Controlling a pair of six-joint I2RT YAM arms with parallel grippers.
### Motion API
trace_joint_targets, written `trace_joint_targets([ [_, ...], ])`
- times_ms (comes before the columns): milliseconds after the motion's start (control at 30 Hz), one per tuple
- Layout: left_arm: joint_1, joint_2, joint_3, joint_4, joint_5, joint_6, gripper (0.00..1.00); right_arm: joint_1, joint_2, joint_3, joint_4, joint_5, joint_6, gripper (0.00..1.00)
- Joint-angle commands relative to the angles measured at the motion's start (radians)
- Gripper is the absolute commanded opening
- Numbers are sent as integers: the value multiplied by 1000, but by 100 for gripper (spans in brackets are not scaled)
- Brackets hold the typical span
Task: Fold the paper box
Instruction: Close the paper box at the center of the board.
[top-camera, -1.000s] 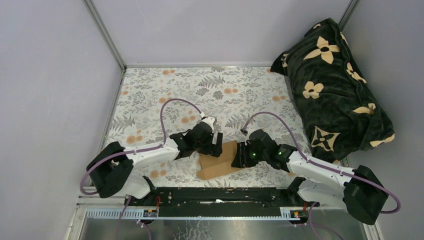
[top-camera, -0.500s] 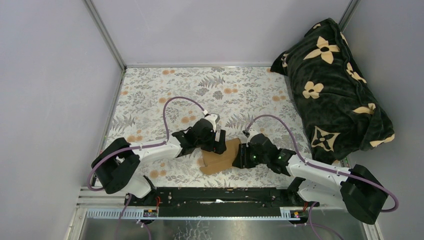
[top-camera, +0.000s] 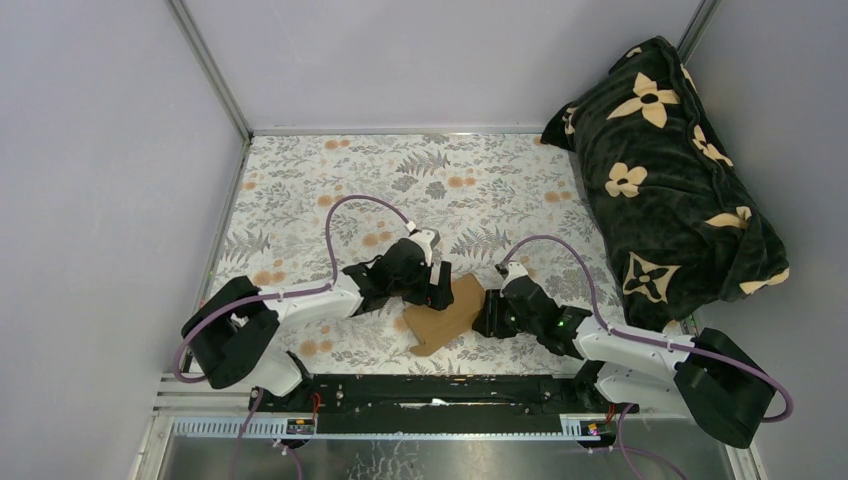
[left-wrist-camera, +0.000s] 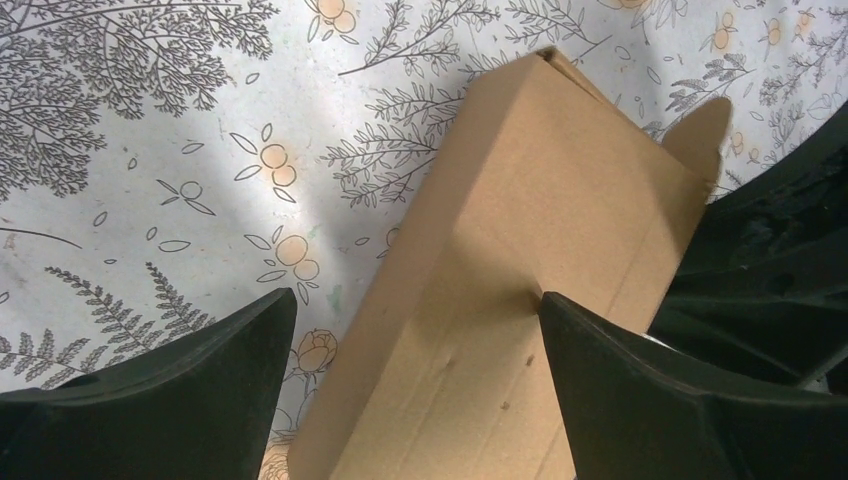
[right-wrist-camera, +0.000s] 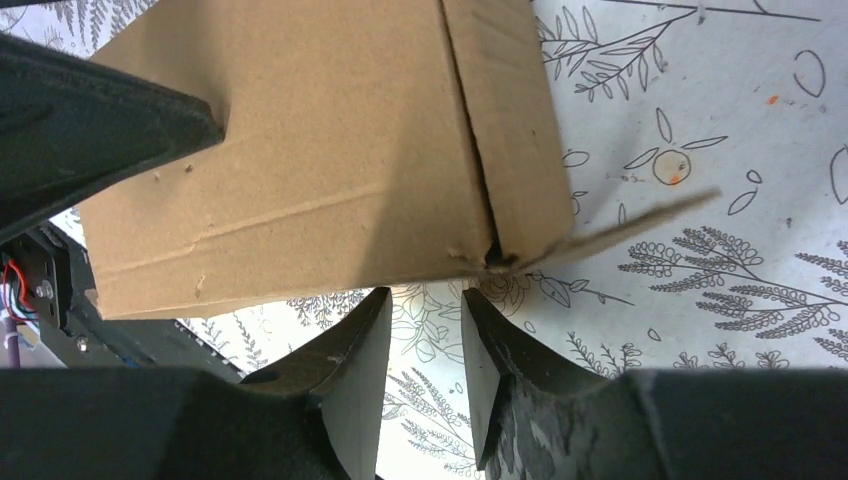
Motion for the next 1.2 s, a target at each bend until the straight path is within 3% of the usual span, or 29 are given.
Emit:
trace_joint_targets([
  [0, -7, -18, -23, 19, 45, -7, 98, 4, 15, -14, 124, 82, 29, 39],
  [400, -41, -62, -32, 5, 40, -32, 98, 3, 82, 6, 161, 87, 54, 39],
  [1167, -96, 19, -44, 85, 55, -63, 98, 7, 204, 140, 108, 71, 48, 40],
])
